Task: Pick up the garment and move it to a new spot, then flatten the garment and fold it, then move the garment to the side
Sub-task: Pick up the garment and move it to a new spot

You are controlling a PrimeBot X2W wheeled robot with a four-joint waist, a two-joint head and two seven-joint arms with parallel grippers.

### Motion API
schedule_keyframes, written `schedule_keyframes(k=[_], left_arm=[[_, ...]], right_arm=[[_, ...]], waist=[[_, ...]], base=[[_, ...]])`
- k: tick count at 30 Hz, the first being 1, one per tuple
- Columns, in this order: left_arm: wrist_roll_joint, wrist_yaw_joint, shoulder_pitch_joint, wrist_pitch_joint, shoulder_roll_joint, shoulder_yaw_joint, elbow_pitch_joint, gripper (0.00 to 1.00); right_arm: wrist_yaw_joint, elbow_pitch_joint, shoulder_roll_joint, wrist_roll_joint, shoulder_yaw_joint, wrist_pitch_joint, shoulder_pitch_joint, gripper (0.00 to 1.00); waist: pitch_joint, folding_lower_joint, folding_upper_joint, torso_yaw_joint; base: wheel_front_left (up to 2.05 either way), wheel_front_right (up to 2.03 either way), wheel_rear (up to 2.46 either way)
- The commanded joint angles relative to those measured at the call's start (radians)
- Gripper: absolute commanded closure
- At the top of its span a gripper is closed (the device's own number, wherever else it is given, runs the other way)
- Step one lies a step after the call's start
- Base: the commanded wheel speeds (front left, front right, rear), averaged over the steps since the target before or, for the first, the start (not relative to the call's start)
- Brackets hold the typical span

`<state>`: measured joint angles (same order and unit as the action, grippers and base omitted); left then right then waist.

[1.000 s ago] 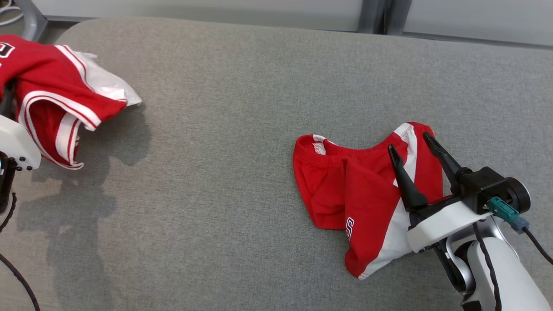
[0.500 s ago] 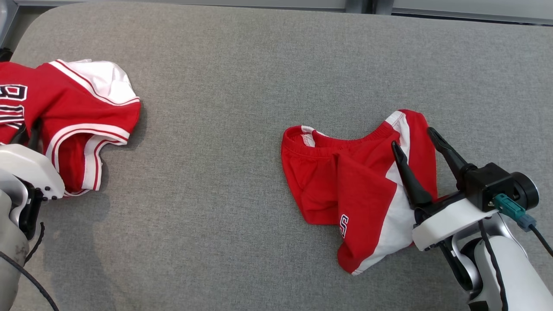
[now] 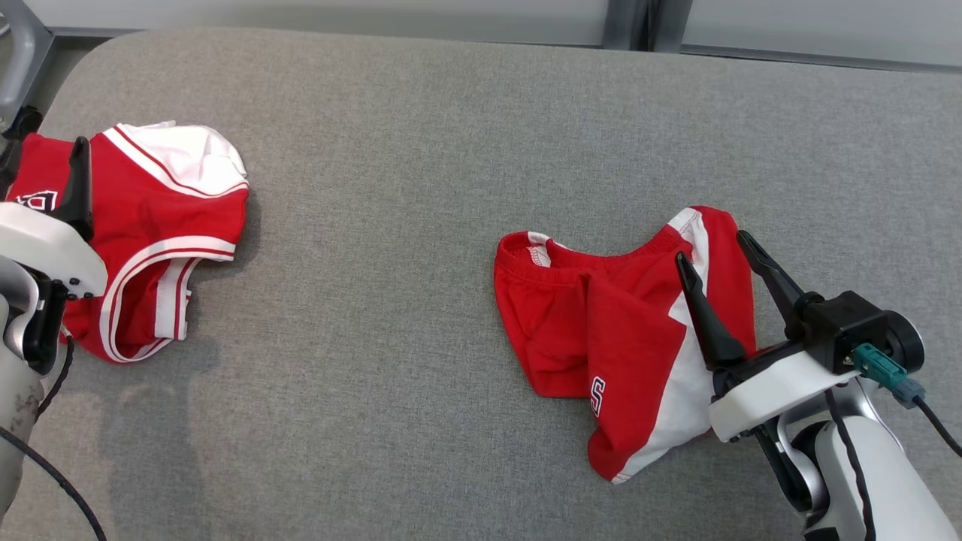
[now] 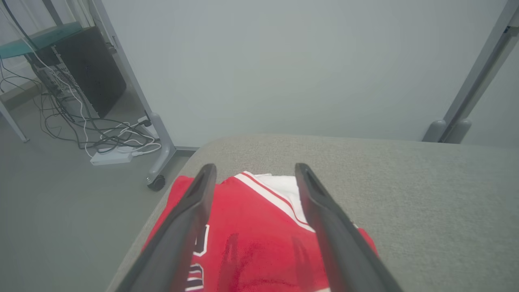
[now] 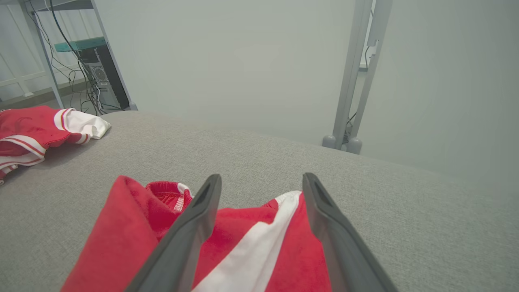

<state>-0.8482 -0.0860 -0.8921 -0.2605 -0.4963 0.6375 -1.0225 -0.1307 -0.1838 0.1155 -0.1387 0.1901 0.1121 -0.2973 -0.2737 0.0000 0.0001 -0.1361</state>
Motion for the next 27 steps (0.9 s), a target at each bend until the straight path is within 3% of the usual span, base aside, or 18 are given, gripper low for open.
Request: schedule_keyframes(k=[1, 9, 17, 27], left_arm=[[0.017, 0.008, 0.017, -0.005, -0.006, -0.016, 0.020, 0.00], [0.206, 0.030, 0.167, -0.005, 0.005, -0.229, 0.289, 0.00], [0.352, 0.019, 0.337, -0.005, 0.081, -0.373, 0.494, 0.00], [0.449, 0.002, 0.525, -0.005, 0.190, -0.487, 0.671, 0.00]], right_arm=[[0.000, -0.004, 0.000, -0.006, -0.004, 0.009, 0.007, 0.00], [0.000, -0.055, -0.022, -0.023, -0.017, 0.052, 0.016, 0.00], [0.000, -0.103, -0.040, -0.033, -0.043, 0.084, 0.031, 0.00], [0.000, -0.141, -0.051, -0.040, -0.073, 0.106, 0.047, 0.00]], waist=[[0.010, 0.0000, -0.0001, 0.002], [0.077, 0.0000, -0.0001, 0.037], [0.139, 0.0000, -0.0001, 0.093], [0.188, 0.0000, -0.0001, 0.147]], base=[[0.00, 0.00, 0.00], [0.00, 0.00, 0.00], [0.00, 0.00, 0.00], [0.00, 0.00, 0.00]])
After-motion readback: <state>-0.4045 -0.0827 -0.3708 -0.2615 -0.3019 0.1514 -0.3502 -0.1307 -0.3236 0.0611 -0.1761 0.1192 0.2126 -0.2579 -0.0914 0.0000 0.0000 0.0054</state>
